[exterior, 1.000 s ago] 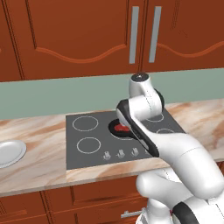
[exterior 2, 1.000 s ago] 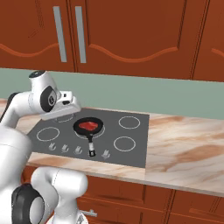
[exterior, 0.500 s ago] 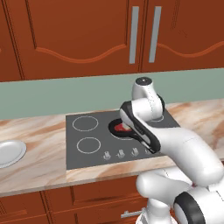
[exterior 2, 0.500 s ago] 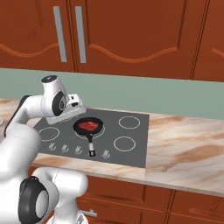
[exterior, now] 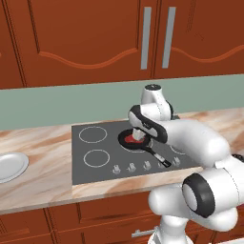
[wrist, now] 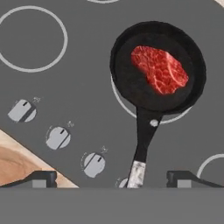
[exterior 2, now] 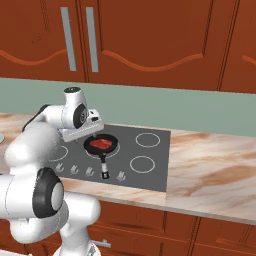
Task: Place the steak on the plate and place the lemon wedge on the same plate.
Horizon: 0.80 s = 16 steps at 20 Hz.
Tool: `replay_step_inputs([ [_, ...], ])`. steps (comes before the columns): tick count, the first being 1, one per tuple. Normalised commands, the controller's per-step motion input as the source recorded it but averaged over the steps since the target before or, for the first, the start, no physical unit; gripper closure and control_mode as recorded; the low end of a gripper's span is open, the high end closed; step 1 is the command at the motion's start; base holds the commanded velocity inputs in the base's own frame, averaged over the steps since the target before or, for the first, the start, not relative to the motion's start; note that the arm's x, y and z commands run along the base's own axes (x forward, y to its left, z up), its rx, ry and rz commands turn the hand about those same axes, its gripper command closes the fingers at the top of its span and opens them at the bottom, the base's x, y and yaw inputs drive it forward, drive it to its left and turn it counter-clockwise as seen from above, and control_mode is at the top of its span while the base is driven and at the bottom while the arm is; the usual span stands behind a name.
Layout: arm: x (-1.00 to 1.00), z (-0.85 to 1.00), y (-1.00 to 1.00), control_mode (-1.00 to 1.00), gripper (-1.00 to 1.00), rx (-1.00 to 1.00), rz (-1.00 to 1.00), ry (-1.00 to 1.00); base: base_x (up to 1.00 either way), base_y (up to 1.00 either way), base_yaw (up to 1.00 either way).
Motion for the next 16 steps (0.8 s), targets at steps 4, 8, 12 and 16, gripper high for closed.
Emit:
replay_step_inputs([
  [4,0.46,-0.23,0.06,-1.0,-1.0,0.0,0.01,0.1,0.0,0.0,0.0],
  [8,0.43,-0.24,0.08,-1.0,-1.0,0.0,0.0,0.05,0.0,0.0,0.0],
  [12,0.29,-0.33,0.09,-1.0,-1.0,0.0,0.0,0.0,0.0,0.0,0.0],
  [16,0.19,-0.36,0.09,-1.0,-1.0,0.0,0.0,0.0,0.0,0.0,0.0],
])
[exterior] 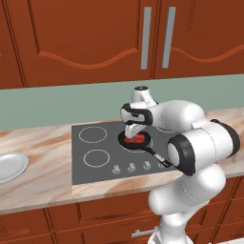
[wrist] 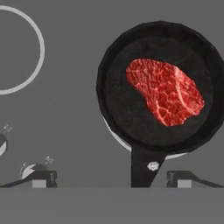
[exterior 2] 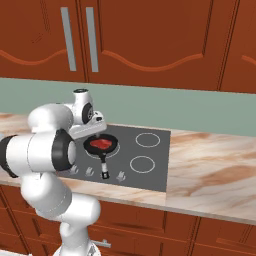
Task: Place the steak on the plate and place the lemon wedge on the same plate.
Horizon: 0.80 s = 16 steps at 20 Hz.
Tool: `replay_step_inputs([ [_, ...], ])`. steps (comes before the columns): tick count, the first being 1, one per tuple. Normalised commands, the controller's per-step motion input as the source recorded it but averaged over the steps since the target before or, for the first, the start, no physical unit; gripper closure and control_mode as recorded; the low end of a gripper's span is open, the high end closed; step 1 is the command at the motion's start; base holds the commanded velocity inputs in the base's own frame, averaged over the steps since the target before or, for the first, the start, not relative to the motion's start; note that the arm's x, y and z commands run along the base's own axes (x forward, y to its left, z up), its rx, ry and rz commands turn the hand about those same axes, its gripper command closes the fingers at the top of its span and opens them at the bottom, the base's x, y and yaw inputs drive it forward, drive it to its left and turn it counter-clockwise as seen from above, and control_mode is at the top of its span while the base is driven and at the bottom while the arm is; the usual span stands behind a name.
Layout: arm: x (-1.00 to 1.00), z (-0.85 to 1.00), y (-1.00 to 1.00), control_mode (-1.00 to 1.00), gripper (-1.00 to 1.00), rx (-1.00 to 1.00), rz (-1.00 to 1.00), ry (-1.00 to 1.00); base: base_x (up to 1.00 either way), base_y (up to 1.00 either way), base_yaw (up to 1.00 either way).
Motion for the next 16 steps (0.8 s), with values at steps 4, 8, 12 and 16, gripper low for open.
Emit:
replay_step_inputs([
  [4,0.13,-0.36,0.06,-1.0,-1.0,0.0,0.0,0.0,0.0,0.0,0.0],
  [8,0.26,-0.22,0.0,-1.0,-1.0,0.0,0.01,0.0,0.0,0.0,0.0],
  [12,0.34,-0.13,0.0,-1.0,-1.0,0.0,0.04,0.0,0.0,0.0,0.0],
  [16,0.36,-0.09,0.0,-1.0,-1.0,0.0,0.05,0.0,0.0,0.0,0.0],
])
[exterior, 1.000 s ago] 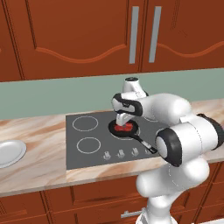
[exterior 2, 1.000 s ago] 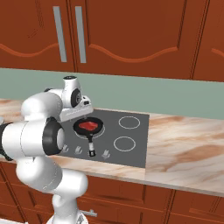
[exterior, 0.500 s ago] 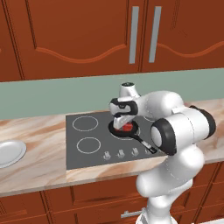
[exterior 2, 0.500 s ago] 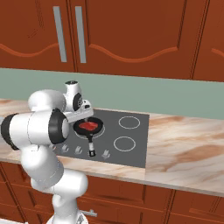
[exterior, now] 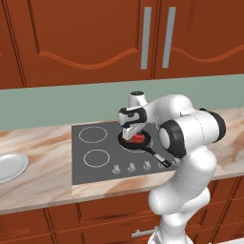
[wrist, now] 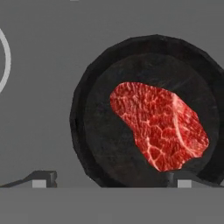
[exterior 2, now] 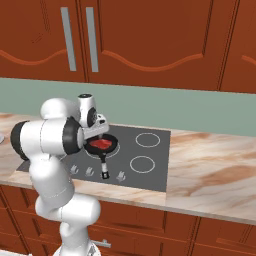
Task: Place the steak on the plate and place the lemon wedge on the same plate.
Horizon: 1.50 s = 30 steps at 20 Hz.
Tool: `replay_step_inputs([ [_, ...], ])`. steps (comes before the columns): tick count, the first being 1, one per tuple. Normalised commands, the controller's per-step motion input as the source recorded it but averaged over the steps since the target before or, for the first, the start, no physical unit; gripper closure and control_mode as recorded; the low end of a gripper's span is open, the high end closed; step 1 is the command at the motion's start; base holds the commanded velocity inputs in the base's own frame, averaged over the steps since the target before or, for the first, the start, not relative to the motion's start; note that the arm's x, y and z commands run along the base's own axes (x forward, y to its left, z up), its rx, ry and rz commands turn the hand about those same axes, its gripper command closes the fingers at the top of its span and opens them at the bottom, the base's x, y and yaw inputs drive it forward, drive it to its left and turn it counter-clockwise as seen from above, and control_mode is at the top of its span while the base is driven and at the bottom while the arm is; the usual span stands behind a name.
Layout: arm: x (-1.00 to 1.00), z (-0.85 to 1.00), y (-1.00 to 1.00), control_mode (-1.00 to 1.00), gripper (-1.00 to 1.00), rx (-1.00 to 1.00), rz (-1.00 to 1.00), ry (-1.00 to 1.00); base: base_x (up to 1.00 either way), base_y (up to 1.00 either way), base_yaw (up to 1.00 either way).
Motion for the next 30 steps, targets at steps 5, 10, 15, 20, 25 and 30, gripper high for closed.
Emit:
replay_step_inputs([
  [5,0.29,-0.09,0.0,-1.0,-1.0,0.0,0.05,0.0,0.0,0.0,0.0],
  [10,0.11,-0.19,0.02,-1.0,-1.0,-0.01,0.01,0.0,0.0,0.0,0.0],
  [15,0.1,-0.2,0.04,-1.0,-1.0,-0.02,0.0,0.0,0.0,0.0,0.0],
  [20,0.15,-0.15,0.01,-1.0,-1.0,-0.01,0.02,-0.01,0.0,0.0,0.0],
  [25,0.16,-0.11,0.0,-1.0,-1.0,-0.02,0.03,-0.03,0.0,0.0,0.0],
  [30,0.16,-0.08,0.03,-1.0,-1.0,-0.02,0.05,-0.04,0.0,0.0,0.0],
])
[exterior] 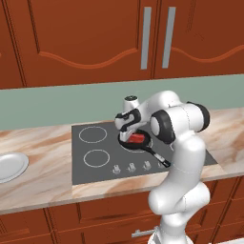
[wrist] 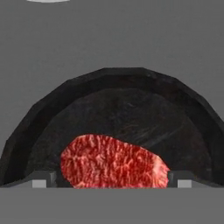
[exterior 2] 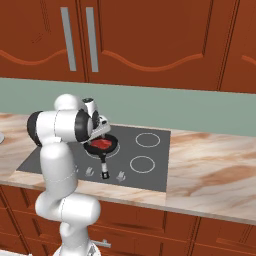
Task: Place the steak on the plate and place the lemon wedge on the same plate.
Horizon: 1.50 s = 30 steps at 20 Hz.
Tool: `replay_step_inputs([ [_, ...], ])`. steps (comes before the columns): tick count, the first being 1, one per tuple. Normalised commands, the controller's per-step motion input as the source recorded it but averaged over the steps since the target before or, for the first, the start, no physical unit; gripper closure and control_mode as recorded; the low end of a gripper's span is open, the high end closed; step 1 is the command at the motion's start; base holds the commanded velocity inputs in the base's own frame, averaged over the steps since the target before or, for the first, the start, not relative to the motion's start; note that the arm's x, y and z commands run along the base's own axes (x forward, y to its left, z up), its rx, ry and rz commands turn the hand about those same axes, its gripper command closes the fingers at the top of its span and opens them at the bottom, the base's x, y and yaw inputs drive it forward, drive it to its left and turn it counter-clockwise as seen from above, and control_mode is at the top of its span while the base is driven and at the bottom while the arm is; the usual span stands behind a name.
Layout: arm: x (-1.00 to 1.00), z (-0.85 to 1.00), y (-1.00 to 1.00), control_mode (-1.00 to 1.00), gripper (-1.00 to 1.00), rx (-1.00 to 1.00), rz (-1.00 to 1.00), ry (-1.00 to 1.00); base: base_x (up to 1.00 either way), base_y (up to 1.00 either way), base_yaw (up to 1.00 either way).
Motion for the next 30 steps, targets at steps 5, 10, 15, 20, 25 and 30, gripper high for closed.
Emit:
replay_step_inputs([
  [5,0.05,-0.11,0.03,-1.0,-1.0,-0.02,0.04,-0.02,0.0,0.0,0.0],
  [10,0.06,-0.14,0.05,-1.0,-1.0,-0.01,0.02,0.0,0.0,0.0,0.0],
  [15,0.08,-0.12,0.02,-1.0,-1.0,0.0,0.03,0.0,0.0,0.0,0.0],
  [20,0.02,-0.15,0.0,-1.0,-1.0,0.0,0.03,0.0,0.0,0.0,0.0],
  [25,0.0,-0.17,0.0,-1.0,-1.0,0.0,0.03,0.0,0.0,0.0,0.0],
  [30,0.0,-0.13,0.0,-1.0,1.0,0.0,0.03,0.0,0.0,0.0,0.0],
])
